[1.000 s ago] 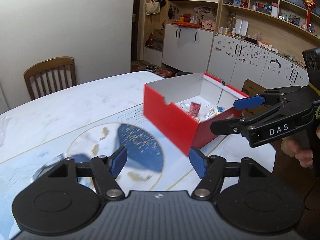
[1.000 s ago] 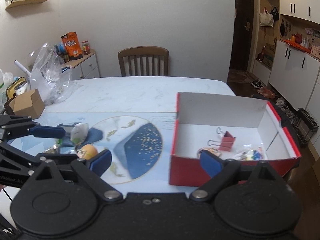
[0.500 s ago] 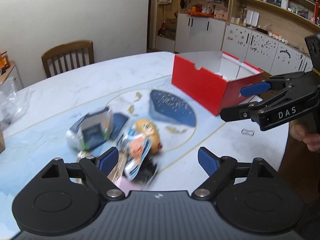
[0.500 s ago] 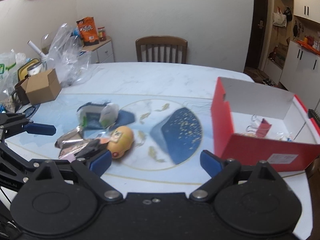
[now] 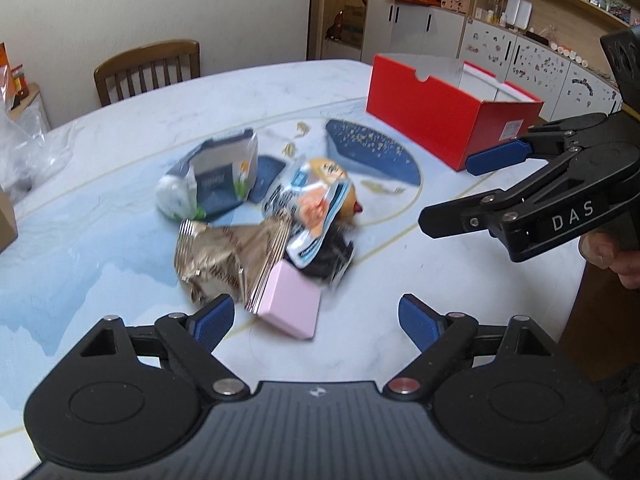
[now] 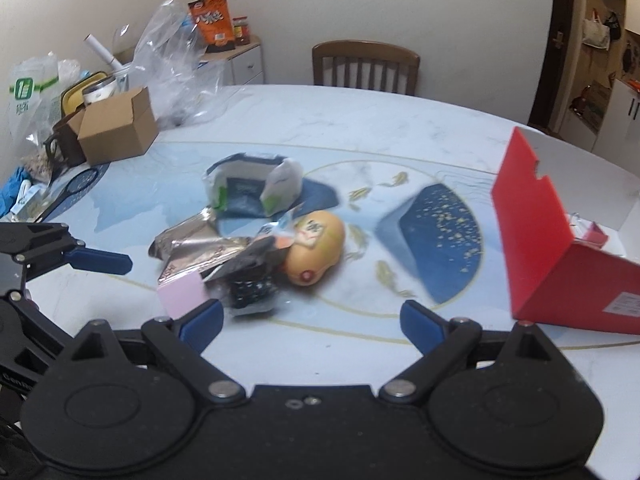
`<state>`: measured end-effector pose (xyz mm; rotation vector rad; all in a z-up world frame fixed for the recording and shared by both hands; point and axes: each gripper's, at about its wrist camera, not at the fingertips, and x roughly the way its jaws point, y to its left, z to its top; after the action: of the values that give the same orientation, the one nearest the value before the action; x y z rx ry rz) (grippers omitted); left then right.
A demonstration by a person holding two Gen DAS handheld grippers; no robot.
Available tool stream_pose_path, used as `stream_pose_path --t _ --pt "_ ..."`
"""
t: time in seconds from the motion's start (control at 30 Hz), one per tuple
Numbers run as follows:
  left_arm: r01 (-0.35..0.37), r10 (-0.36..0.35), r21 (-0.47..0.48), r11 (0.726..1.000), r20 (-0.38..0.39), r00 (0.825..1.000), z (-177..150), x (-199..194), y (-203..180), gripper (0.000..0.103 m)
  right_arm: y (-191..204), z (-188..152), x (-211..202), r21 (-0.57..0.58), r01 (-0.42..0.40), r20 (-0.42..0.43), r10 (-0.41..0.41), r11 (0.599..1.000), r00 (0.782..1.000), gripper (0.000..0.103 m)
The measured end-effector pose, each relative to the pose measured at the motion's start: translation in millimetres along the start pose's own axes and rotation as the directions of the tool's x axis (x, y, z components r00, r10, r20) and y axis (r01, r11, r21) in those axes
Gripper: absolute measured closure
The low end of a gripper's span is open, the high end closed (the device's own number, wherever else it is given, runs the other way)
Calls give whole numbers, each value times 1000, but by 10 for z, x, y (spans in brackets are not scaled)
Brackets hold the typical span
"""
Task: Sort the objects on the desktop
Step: 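Move both tools back toward the pink sticky-note pad and snack packets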
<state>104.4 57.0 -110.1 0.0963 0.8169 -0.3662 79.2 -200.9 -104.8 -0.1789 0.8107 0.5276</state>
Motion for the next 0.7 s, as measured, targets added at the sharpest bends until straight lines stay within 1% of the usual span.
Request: stream_pose_path --t 0.2,0.37,0.43,0.5,0.6,0.67,0.7 --pt "-2 1 -21 1000 -22 1000 -72 73 67 14 115 2 147 -13 -16 -24 16 1000 1000 9" --pt "-23 21 -35 999 -43 999 -82 166 114 14 202 4 304 -34 -21 -57 19 999 998 10" --pt "-26 24 -32 999 -46 999 -87 194 117 14 222 2 365 -34 -28 -70 25 999 997 11" --pt "-30 29 -28 999 -56 998 -92 228 114 14 241 0 420 -39 -34 -81 31 999 996 15" --pt "-37 34 -41 998 -62 997 -98 262 135 14 279 -6 487 -53 -35 -90 30 998 995 17" --pt "-37 34 -47 998 -63 997 -92 271 143 18 297 -4 522 -57 -38 -96 33 998 995 19" --pt "-39 36 -46 998 -65 997 -87 278 145 23 305 -1 537 -58 -40 -98 34 998 995 20"
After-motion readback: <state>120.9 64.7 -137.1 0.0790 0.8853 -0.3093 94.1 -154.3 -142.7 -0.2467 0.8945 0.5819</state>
